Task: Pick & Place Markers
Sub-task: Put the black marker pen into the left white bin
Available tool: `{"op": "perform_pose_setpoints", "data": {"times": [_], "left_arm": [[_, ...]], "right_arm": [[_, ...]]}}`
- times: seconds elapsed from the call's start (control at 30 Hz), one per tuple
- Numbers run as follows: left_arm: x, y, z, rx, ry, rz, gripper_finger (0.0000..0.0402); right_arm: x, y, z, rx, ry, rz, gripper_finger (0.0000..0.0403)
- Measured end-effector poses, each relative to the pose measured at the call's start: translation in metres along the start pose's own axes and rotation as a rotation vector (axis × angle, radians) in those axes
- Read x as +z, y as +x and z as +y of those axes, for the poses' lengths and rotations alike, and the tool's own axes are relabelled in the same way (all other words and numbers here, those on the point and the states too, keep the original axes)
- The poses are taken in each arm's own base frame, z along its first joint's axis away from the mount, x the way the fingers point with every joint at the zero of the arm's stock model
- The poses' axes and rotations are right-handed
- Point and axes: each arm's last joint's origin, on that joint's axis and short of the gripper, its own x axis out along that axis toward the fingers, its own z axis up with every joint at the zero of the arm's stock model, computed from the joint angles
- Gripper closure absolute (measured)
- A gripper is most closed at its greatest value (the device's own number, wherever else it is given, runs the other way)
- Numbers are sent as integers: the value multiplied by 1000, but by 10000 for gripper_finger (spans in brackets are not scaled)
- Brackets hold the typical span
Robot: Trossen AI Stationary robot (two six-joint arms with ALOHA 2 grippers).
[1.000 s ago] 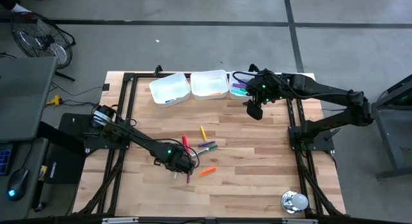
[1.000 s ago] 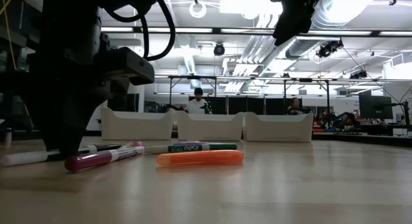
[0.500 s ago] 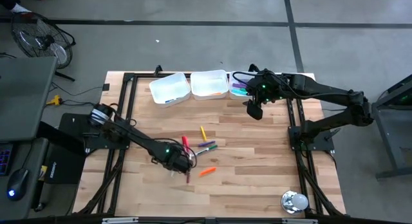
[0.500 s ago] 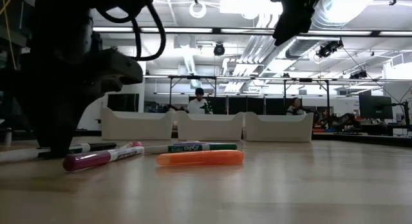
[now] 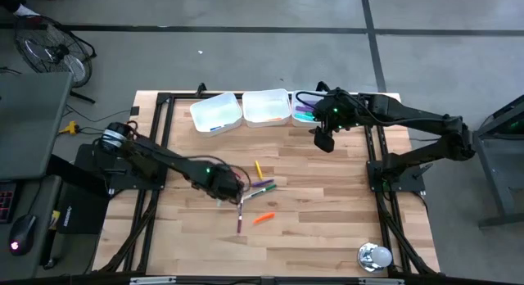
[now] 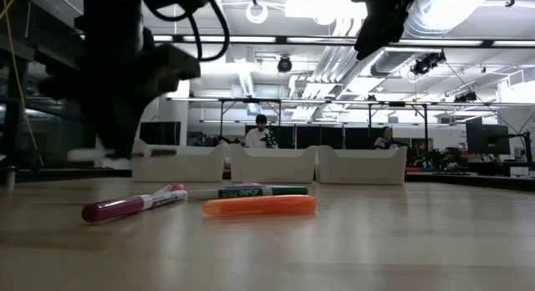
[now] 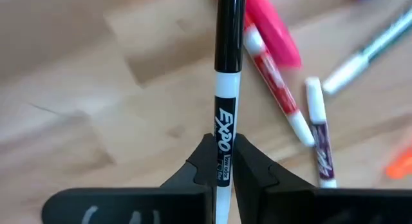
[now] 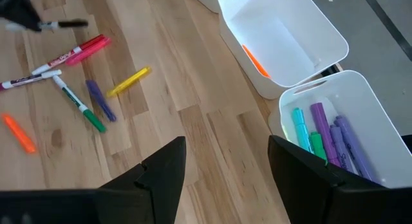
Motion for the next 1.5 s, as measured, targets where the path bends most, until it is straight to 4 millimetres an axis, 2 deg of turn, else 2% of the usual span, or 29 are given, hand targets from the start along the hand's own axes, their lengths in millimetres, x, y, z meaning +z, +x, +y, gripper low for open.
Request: {"op": "perform_pose_setpoints", "data": {"times": [0.23, 0.5, 0.63, 0.9, 1.1, 1.33, 1.5], "left_arm": [[31, -32, 15, -55, 23, -70, 384], [73, -54, 38, -72, 65, -133, 384], [99, -62, 48, -44, 97, -153, 384], [156, -92, 69, -34, 171, -245, 384], [194, -109, 99, 5, 226, -302, 384], [227, -111, 133, 67, 297, -303, 384], [242, -101, 145, 101, 366, -266, 384]], "right_arm": [[0, 0, 0, 0, -8, 0, 194], [0, 0, -1, -38, -8, -3, 194], [0, 0, -1, -38, -8, -3, 194], [0, 0, -2, -40, -5, -3, 194], [0, 0, -3, -86, -2, -8, 194], [2, 0, -4, -134, 25, -33, 194], [5, 0, -5, -143, 31, -56, 194]]}}
